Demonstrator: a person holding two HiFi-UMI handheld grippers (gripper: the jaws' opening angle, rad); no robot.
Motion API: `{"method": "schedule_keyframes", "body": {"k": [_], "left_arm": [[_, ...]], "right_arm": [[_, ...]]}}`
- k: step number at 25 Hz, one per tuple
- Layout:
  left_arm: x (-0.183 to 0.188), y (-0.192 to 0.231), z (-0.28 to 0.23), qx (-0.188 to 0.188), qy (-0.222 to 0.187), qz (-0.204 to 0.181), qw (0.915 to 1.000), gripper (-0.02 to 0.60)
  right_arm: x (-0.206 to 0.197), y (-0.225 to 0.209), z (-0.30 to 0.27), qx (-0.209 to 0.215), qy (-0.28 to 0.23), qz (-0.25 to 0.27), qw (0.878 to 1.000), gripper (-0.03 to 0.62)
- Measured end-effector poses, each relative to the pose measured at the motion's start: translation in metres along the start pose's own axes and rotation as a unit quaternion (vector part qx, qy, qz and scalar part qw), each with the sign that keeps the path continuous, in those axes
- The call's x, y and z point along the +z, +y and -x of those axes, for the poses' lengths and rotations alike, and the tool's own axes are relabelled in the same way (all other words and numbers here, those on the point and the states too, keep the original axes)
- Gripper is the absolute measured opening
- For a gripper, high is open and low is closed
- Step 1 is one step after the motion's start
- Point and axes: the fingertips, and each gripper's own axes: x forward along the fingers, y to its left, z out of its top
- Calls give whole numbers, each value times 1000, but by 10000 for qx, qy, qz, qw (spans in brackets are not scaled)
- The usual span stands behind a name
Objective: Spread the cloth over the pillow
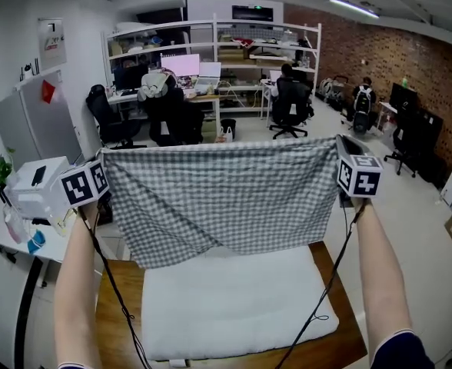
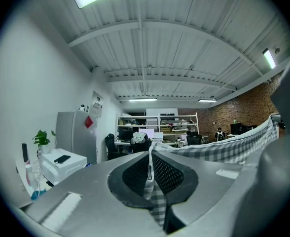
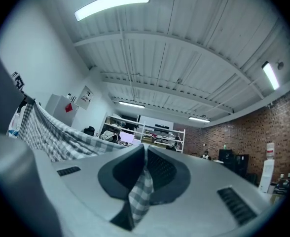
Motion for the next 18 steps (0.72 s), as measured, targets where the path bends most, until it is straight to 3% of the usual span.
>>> {"method": "schedule_keyframes", "body": {"k": [9, 18], "left_arm": [[-6, 0, -46, 27, 85, -52, 9999, 17], [-53, 1, -67, 68, 396, -2, 9992, 17]], "right_arm": [[-5, 5, -47, 6, 87, -15, 10000, 34], [-51, 18, -65, 144, 357, 8, 9993, 34]]}}
